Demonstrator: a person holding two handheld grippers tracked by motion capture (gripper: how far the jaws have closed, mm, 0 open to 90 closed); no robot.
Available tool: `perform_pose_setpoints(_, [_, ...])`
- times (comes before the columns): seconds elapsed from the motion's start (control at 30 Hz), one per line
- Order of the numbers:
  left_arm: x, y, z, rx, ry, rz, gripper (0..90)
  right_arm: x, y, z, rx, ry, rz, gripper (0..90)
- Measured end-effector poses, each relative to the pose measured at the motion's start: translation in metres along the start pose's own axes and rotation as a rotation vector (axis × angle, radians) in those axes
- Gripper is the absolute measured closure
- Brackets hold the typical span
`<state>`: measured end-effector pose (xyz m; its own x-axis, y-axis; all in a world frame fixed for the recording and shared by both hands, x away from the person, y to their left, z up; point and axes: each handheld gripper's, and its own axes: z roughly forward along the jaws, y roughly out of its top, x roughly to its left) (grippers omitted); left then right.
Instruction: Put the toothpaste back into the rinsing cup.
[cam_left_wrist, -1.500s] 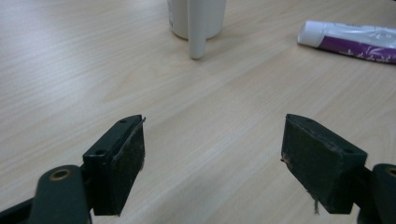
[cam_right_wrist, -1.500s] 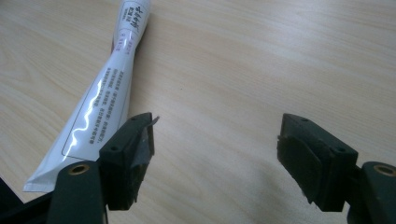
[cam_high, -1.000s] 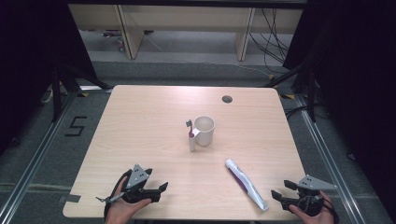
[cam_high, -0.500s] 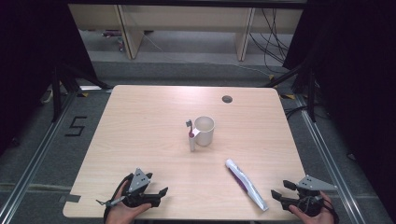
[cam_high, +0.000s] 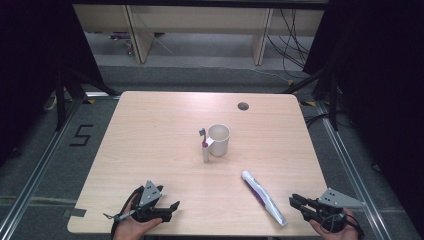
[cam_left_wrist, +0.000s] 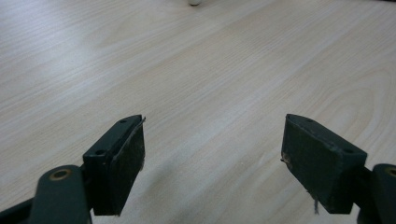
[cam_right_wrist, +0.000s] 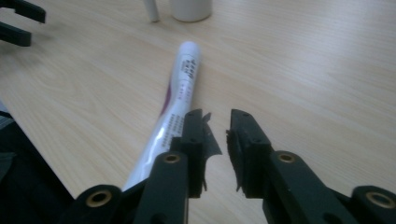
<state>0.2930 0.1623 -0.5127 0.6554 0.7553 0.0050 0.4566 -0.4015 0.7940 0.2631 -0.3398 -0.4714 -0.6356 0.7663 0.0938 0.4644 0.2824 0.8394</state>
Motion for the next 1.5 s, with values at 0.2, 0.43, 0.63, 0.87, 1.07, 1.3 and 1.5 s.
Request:
perform_pose_setpoints(0.2, [-0.001, 0.000, 0.001, 0.000, -0.007, -0.014, 21.1, 0.021, 0.006, 0.013, 0.045, 0.090, -0.063, 89.3])
perform_pose_setpoints(0.43, [-0.002, -0.001, 0.002, -0.008, -0.013, -0.012, 21.1, 0.034, 0.009, 0.027, 0.089, 0.114, -0.123, 90.0])
perform_pose_setpoints(0.63, [-0.002, -0.001, 0.001, -0.001, -0.010, -0.013, 21.1, 0.042, 0.007, 0.039, 0.151, 0.159, -0.133, 90.0])
perform_pose_setpoints(0.87, [-0.002, -0.001, 0.000, 0.001, -0.006, -0.010, 21.1, 0.046, 0.004, 0.047, 0.215, 0.169, -0.166, 90.0])
perform_pose_setpoints(1.07, [-0.003, -0.001, 0.001, 0.005, -0.012, -0.006, 21.1, 0.045, 0.001, 0.048, 0.251, 0.154, -0.163, 90.0])
perform_pose_setpoints(1.3, [-0.003, -0.001, 0.000, 0.005, -0.011, -0.006, 21.1, 0.044, 0.000, 0.048, 0.276, 0.145, -0.163, 90.0])
perform_pose_setpoints(1.5, [-0.002, -0.001, 0.001, 0.002, -0.004, -0.010, 21.1, 0.036, -0.002, 0.045, 0.277, 0.122, -0.149, 90.0])
